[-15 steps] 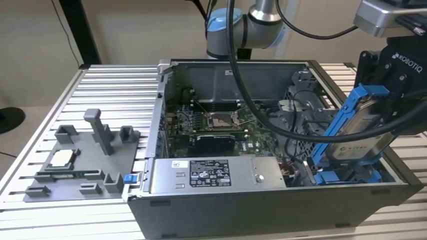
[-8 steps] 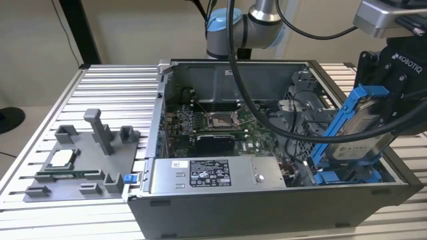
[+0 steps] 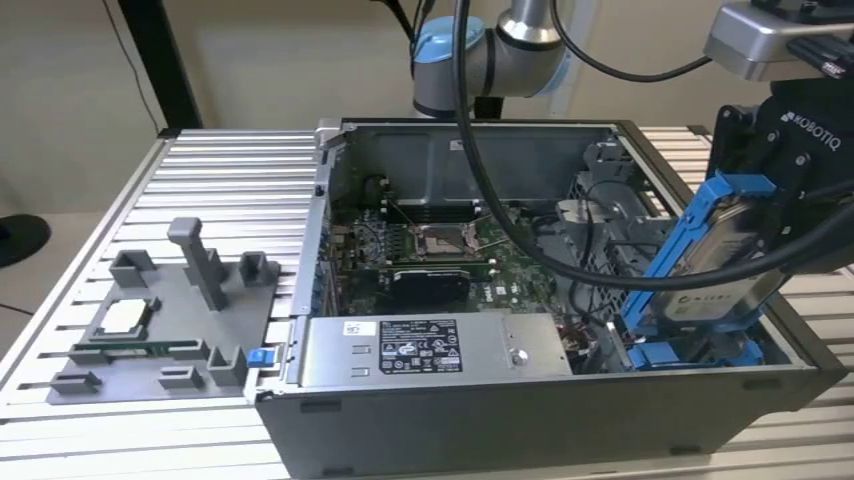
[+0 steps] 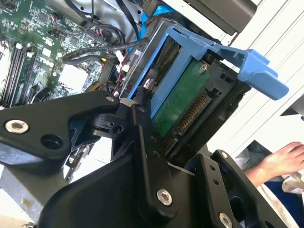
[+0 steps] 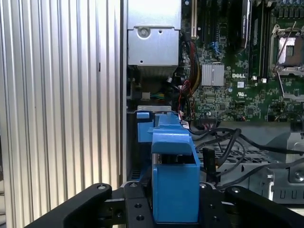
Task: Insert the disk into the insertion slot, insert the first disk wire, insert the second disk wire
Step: 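Insert the disk into the insertion slot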
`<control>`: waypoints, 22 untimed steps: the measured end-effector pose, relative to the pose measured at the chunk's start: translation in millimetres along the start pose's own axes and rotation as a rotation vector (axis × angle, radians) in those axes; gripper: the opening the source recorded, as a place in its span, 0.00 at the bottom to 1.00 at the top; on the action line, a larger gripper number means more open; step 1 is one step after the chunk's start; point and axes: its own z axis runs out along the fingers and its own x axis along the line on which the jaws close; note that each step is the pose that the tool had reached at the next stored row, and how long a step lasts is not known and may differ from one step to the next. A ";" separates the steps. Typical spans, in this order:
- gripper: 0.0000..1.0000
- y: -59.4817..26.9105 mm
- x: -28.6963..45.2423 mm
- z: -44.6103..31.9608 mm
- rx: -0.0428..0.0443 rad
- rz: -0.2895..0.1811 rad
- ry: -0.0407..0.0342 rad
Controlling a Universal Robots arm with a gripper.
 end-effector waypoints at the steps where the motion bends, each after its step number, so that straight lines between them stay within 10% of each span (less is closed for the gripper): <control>1: 0.00 0.0 0.0 0.7 -0.0002 0.000 -0.0004; 22: 0.00 -3.1 1.0 29.2 -0.0034 -0.004 -0.0078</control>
